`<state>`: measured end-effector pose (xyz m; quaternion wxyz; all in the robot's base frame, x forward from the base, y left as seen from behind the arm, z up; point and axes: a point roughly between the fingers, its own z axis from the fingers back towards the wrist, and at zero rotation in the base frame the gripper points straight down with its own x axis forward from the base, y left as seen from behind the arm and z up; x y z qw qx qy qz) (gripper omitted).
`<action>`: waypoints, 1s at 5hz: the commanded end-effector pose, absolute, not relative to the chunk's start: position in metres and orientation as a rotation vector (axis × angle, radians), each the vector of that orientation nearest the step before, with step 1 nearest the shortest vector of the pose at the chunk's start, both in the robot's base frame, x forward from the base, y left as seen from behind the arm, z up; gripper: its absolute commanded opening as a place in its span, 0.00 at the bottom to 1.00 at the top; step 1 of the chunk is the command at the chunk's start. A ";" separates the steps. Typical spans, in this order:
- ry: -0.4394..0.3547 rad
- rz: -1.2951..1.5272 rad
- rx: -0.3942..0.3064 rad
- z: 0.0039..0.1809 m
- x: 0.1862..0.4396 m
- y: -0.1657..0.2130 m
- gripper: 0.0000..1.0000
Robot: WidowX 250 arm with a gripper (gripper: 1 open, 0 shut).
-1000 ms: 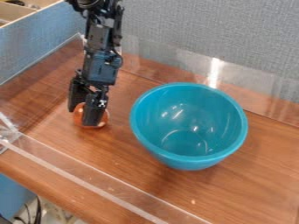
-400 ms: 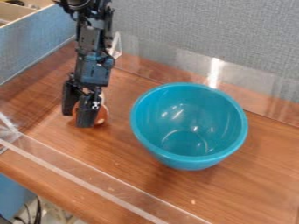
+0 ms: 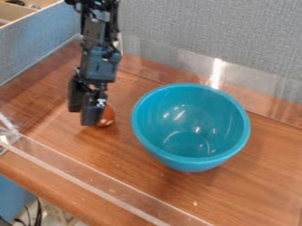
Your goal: Remove the mushroom from inside the blue bowl and put it on the table
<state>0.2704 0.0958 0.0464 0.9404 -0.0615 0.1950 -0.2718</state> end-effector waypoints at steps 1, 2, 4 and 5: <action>0.311 -0.620 -0.078 0.069 0.280 0.084 1.00; 0.307 -0.676 -0.078 0.071 0.279 0.087 1.00; 0.308 -0.782 -0.073 0.078 0.277 0.095 1.00; 0.308 -0.792 -0.076 0.078 0.275 0.095 0.00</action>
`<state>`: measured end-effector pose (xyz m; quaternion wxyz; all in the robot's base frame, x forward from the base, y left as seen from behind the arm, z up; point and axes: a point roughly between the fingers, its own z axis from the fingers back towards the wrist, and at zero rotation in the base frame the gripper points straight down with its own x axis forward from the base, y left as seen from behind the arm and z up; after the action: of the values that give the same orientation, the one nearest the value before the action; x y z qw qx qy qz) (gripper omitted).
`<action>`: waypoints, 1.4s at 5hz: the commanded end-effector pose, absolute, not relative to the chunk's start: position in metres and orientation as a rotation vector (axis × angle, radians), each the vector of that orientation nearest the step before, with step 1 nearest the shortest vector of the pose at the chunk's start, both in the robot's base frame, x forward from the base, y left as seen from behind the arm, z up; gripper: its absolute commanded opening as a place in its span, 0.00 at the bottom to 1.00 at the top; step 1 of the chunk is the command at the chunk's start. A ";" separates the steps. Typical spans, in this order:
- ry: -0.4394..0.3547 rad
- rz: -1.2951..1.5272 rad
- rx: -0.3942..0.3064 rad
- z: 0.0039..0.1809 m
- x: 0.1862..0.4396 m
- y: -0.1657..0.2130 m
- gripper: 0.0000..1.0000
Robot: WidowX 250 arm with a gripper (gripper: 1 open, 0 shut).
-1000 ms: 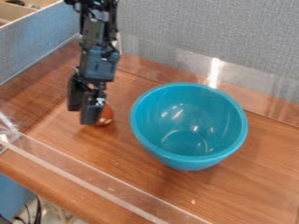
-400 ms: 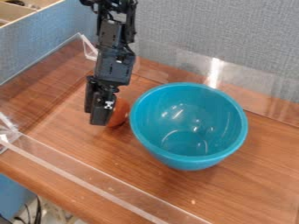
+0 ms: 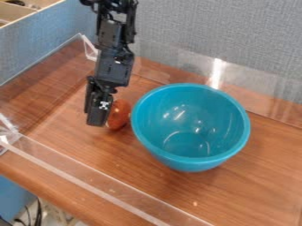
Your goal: Remove the mushroom from inside the blue bowl and put it on the table
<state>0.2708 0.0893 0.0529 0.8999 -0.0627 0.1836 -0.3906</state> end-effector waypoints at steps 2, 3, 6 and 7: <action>0.308 -0.811 -0.080 0.085 0.278 0.099 0.00; 0.311 -0.821 -0.083 0.091 0.284 0.103 1.00; 0.317 -1.035 -0.068 0.068 0.277 0.095 1.00; 0.316 -1.106 -0.066 0.070 0.267 0.096 1.00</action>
<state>0.2617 0.0962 0.0504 0.8359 -0.0579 0.1732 -0.5176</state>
